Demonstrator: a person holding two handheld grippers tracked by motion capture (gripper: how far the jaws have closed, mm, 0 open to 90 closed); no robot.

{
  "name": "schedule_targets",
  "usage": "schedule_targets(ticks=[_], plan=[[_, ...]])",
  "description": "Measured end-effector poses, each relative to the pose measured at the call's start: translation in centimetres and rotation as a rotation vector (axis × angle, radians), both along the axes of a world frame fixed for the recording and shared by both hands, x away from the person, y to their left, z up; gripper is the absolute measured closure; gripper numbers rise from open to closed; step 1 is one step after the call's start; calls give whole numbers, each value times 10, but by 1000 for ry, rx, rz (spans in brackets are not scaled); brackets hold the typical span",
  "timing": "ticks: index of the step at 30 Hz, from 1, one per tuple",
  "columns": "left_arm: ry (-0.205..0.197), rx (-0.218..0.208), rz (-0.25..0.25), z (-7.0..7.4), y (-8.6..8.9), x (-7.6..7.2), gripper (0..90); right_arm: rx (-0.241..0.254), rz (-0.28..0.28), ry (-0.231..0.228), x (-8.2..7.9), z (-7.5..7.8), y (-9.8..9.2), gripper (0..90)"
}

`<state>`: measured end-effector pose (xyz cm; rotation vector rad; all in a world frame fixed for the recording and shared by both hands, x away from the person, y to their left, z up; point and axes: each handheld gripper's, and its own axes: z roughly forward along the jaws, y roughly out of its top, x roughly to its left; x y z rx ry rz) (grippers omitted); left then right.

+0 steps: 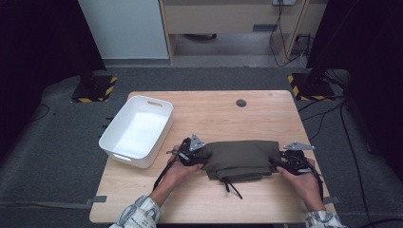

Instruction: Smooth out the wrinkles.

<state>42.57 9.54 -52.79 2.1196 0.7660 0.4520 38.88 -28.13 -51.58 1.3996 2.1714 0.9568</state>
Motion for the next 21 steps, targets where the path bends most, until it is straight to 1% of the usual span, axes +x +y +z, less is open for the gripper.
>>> schedule_targets(ticks=[1, 2, 4, 5, 8, 10, 11, 13, 15, 17, 18, 19, 21], plan=[[0, 0, 0, 0, 0, 0, 470, 0, 0, 0, 0, 0, 0, 433], [4, 9, -12, -3, -1, 0, 471, 8, 10, 28, 0, -5, 1, 408], [20, 10, -8, -5, -2, 1, 472, 13, 13, 36, 0, -9, 2, 408], [20, 12, -9, -5, -1, 1, 478, 9, 12, 40, -1, -9, 2, 415], [40, 4, -4, -6, -2, -2, 512, -10, 18, 43, 0, -10, 3, 487], [53, -2, -24, -6, -5, -5, 529, -28, 21, 41, 2, -9, 3, 544], [43, 8, -34, -6, -7, -8, 534, -37, 12, 43, 3, -8, 1, 552], [38, 16, -41, -6, -12, -13, 545, -32, -11, 44, 5, -9, -2, 556], [51, 9, -55, -6, -17, -17, 555, -36, -32, 40, 7, -9, -7, 558], [54, 14, -58, -5, -22, -22, 560, -52, -49, 33, 8, -8, -12, 558], [54, 14, -58, -5, -22, -22, 562, -49, -57, 34, 8, -9, -14, 557], [54, 12, -61, -5, -25, -26, 562, -52, -63, 32, 9, -9, -15, 557], [55, 14, -64, -5, -24, -27, 562, -49, -63, 28, 8, -9, -15, 557]])
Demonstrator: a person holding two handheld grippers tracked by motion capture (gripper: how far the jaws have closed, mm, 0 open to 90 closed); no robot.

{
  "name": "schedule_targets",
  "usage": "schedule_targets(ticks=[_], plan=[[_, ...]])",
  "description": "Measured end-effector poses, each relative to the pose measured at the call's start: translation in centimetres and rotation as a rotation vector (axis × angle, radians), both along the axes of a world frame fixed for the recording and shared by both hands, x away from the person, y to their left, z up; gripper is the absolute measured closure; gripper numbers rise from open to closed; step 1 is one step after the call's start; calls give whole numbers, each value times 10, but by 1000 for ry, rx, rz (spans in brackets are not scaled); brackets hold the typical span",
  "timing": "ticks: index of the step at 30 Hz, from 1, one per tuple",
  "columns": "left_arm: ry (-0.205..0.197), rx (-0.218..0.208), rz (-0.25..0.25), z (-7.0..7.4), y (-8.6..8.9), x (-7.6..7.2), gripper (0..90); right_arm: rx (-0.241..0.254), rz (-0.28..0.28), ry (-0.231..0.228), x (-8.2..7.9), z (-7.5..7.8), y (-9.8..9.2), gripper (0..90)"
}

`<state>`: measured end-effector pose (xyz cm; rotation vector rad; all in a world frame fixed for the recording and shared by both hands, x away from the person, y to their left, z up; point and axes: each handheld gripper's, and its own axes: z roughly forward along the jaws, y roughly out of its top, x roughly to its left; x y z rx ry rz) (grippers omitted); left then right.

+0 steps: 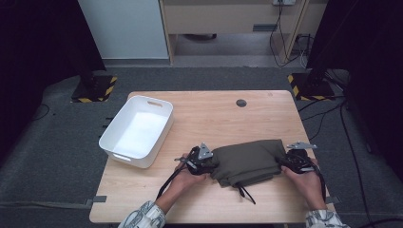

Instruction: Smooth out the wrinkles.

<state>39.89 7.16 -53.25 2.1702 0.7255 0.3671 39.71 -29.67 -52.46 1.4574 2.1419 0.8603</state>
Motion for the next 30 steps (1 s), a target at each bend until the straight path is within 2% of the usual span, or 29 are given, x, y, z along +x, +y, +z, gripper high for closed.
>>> schedule_targets(ticks=[2, 4, 6, 8, 9, 10, 13, 16, 18, 20, 25, 27, 30], plan=[[-12, -7, 7, 2, 2, 0, 539, 2, 4, -27, -1, 0, 0, 537], [-39, -6, 8, 6, 4, 0, 441, 9, 7, -54, -3, 2, -1, 471], [-35, -23, 20, 11, 9, 1, 360, 40, -5, -93, -5, 8, -2, 370], [-54, -31, 32, 18, 15, 2, 322, 70, -6, -139, -7, 14, 0, 314], [-54, -31, 32, 18, 15, 2, 301, 70, -6, -139, -7, 14, 0, 314], [-56, -54, 38, 24, 23, 4, 286, 82, 6, -176, -9, 22, 5, 241], [-50, -58, 62, 31, 37, 8, 252, 106, 23, -214, -9, 27, 12, 156], [-43, -72, 105, 37, 54, 12, 212, 157, 52, -220, -10, 32, 23, 124], [-40, -79, 124, 41, 64, 13, 195, 169, 74, -221, -10, 34, 33, 104], [-40, -74, 138, 45, 73, 13, 184, 172, 103, -224, -11, 36, 42, 93], [-38, -96, 160, 54, 86, 9, 159, 158, 174, -217, -13, 35, 61, 85], [-48, -94, 136, 59, 91, 6, 132, 145, 196, -206, -14, 34, 68, 85], [-63, -104, 136, 66, 98, 4, 122, 143, 228, -196, -17, 33, 76, 85]])
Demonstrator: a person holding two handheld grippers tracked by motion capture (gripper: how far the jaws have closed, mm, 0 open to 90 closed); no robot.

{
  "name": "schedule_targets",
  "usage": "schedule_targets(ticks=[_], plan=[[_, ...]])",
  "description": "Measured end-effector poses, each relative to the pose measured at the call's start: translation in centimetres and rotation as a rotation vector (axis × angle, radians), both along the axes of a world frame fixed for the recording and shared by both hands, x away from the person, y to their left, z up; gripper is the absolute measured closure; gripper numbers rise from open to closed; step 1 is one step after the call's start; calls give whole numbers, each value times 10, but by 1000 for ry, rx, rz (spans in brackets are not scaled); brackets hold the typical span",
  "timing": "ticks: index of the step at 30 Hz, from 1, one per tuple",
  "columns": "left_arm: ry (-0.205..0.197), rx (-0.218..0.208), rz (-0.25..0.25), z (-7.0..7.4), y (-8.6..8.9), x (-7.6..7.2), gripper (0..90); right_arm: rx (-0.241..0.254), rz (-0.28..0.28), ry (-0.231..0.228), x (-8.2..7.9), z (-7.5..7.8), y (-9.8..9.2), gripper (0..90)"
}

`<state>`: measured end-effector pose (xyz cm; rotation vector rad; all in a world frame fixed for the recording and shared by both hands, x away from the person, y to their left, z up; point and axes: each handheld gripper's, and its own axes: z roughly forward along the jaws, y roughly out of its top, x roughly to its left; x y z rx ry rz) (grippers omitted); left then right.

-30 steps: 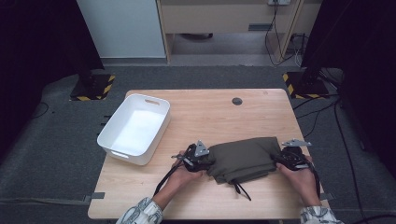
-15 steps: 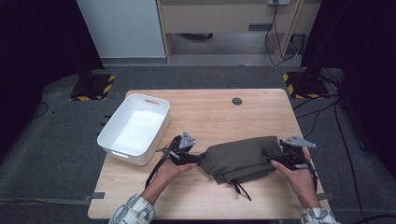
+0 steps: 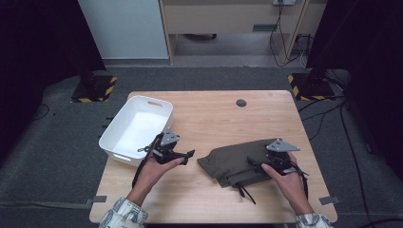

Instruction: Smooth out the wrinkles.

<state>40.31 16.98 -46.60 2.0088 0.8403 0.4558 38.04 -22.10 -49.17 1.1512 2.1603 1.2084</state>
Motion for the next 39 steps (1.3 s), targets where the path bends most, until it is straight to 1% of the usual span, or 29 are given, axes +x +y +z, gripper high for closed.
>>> schedule_targets(ticks=[1, 2, 6, 8, 10, 11, 13, 14, 16, 18, 22, 24, 27, 28, 29, 32, 37, 39], plan=[[4, -9, 14, 2, 4, 0, 122, -3, 12, 2, -1, 0, 2, 85], [4, -8, 25, 4, 6, 0, 123, -7, 18, 1, -1, -1, 5, 85], [-4, 25, 57, 6, 14, -2, 125, -17, 25, 11, 0, -3, 7, 85], [-7, 36, 68, 8, 18, -4, 129, -21, 23, 22, -1, -5, 7, 86], [-12, 41, 75, 9, 20, -5, 138, -20, 23, 22, -1, -5, 7, 86], [-21, 50, 87, 12, 23, -8, 141, -18, 21, 24, -1, -6, 6, 86], [-29, 45, 100, 15, 28, -10, 146, -17, 19, 27, -1, -6, 5, 86], [-31, 50, 106, 16, 30, -12, 149, -17, 17, 29, -1, -7, 5, 86], [-37, 49, 127, 19, 36, -14, 153, -19, 17, 30, -1, -8, 5, 87], [-42, 42, 141, 20, 41, -17, 156, -14, 15, 33, -1, -9, 4, 88], [-45, 48, 159, 21, 51, -20, 156, -4, 4, 36, -1, -10, 2, 91], [-43, 39, 182, 22, 57, -21, 156, 2, 0, 46, -2, -10, 1, 92], [-41, 37, 195, 22, 61, -22, 156, -2, 1, 44, -1, -11, 1, 92], [-43, 38, 206, 23, 65, -25, 155, -8, 1, 41, -2, -11, 0, 92], [-43, 38, 206, 23, 65, -25, 155, -10, 0, 39, -2, -11, 0, 92], [-51, 47, 227, 22, 72, -30, 155, -9, -5, 39, -2, -11, -2, 92], [-57, 67, 255, 18, 82, -39, 153, -10, -12, 39, -2, -12, -2, 92], [-61, 64, 265, 16, 86, -43, 153, -12, -13, 36, -3, -12, -3, 92]])
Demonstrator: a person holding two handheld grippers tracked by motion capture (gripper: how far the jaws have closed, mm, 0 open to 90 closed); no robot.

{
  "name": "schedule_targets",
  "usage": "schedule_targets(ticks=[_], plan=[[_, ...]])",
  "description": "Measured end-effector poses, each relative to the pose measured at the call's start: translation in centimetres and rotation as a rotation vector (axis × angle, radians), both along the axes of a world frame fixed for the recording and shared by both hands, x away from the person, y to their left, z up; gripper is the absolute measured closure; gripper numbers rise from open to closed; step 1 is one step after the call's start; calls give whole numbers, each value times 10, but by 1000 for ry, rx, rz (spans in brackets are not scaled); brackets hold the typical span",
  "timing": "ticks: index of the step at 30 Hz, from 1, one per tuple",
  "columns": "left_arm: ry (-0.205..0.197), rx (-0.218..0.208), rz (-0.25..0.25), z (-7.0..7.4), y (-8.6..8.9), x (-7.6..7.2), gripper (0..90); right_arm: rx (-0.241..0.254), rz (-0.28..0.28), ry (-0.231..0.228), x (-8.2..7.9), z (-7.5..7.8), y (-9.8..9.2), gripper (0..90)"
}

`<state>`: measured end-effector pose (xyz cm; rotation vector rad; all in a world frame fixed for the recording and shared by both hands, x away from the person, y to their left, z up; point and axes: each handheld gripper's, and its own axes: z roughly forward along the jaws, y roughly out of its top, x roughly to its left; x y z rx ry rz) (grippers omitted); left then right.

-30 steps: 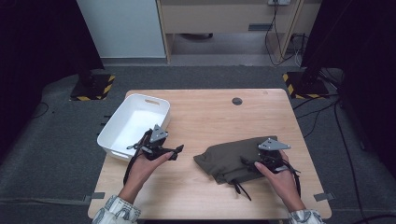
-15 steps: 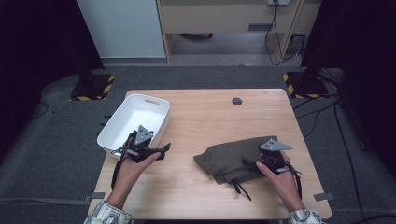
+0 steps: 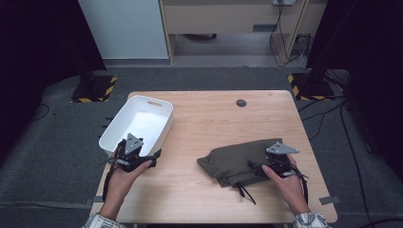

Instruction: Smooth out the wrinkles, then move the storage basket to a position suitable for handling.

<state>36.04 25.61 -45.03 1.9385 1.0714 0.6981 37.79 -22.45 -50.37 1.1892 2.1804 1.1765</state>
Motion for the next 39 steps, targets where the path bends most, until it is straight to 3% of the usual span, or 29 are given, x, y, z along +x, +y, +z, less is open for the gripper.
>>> schedule_targets(ticks=[18, 23, 26, 28, 36, 39], plan=[[20, 13, 55, -20, 14, -12, 158, 12, -8, 8, 1, -1, -3, 93], [29, 24, 43, -24, 11, -11, 182, 12, -7, 11, 1, -2, -3, 93], [37, 36, 40, -26, 8, -10, 236, 14, -6, 13, 2, -2, -3, 93], [29, 33, 39, -26, 7, -10, 387, 15, -5, 12, 2, -3, -3, 93], [33, 52, 18, -29, 2, -6, 592, 19, -2, 22, 3, -3, -4, 93], [28, 32, 16, -29, 4, -4, 692, 20, -3, 24, 3, -4, -4, 93]])
